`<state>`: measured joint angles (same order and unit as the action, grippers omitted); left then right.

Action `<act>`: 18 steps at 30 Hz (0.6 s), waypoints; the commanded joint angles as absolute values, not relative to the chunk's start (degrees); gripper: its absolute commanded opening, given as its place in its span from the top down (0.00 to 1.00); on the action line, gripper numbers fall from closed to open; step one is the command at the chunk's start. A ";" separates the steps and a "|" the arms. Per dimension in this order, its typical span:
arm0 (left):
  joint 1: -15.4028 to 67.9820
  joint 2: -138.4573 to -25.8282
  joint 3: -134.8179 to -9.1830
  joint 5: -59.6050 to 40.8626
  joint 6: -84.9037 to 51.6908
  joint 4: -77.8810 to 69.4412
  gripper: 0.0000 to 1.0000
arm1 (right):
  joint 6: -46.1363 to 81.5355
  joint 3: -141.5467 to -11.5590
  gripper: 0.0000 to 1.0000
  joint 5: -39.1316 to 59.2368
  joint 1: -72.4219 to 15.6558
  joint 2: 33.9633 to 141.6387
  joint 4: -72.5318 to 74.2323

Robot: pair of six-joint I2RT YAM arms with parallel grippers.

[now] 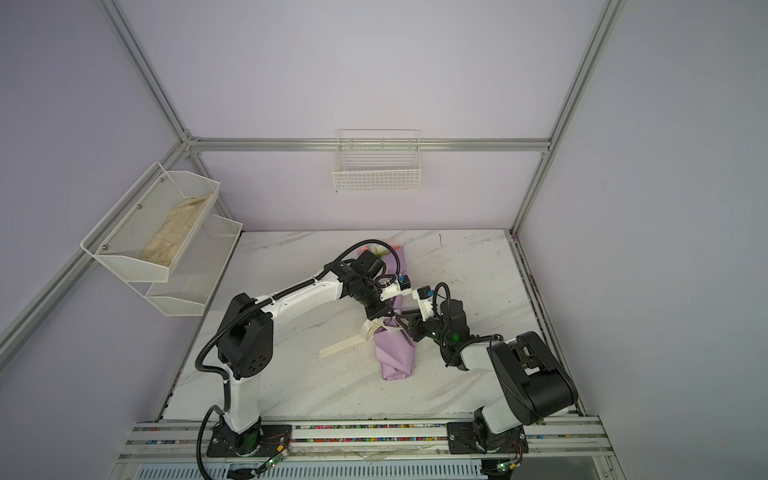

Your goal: Tie the bouquet of fake flowers

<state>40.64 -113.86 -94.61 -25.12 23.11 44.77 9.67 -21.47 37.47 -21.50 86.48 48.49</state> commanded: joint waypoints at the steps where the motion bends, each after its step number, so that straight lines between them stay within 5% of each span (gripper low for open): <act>1: 40.82 -111.21 -92.72 -28.12 23.21 42.75 0.92 | 9.14 -21.71 0.69 39.05 -21.75 87.23 51.96; 12: 40.78 -112.00 -92.95 -27.53 23.27 43.53 0.92 | 10.23 -21.50 0.91 38.68 -21.75 84.75 52.21; 18: 40.48 -110.19 -92.65 -27.00 20.61 42.49 0.69 | 10.51 -22.14 0.99 36.09 -21.75 82.49 47.91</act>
